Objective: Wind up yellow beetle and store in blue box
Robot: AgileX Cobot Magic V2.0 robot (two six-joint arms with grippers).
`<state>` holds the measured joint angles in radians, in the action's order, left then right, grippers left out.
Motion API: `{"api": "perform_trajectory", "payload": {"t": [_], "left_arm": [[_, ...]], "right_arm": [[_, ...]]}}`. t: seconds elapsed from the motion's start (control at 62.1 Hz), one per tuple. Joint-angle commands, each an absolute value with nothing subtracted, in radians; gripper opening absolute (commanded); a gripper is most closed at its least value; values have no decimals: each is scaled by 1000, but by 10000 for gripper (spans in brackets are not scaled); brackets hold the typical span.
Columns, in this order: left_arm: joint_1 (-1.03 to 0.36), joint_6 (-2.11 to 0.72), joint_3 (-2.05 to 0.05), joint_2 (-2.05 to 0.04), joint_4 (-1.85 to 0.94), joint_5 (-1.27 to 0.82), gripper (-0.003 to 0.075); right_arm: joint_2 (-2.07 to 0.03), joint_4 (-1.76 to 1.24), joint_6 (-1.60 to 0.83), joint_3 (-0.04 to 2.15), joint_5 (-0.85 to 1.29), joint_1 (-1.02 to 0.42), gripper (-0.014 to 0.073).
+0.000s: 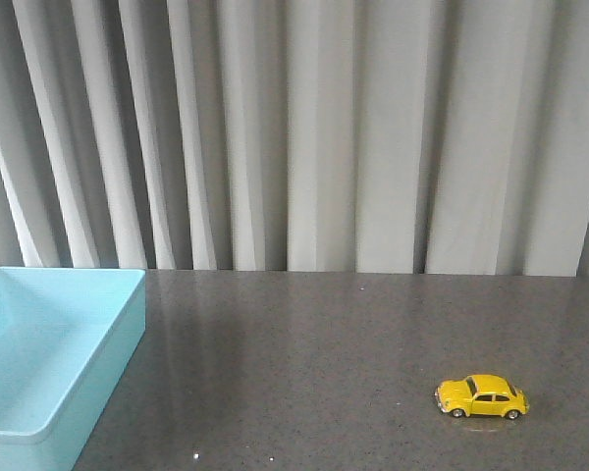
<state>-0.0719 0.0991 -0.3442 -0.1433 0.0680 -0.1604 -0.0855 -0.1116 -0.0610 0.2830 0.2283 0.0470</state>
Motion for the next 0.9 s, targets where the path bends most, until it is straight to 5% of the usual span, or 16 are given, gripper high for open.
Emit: {"api": "perform_trajectory", "payload": {"t": [0.0, 0.322, 0.886], "left_arm": [[-71, 110, -474, -269, 107, -175, -5], [-71, 111, -758, -608, 133, -311, -5], [-71, 114, -756, -661, 125, -444, 32]], "right_arm": [[-196, -79, -69, 413, 202, 53, -7], [-578, -15, -69, 700, 419, 53, -7], [-737, -12, -62, 704, 556, 53, 36]]}}
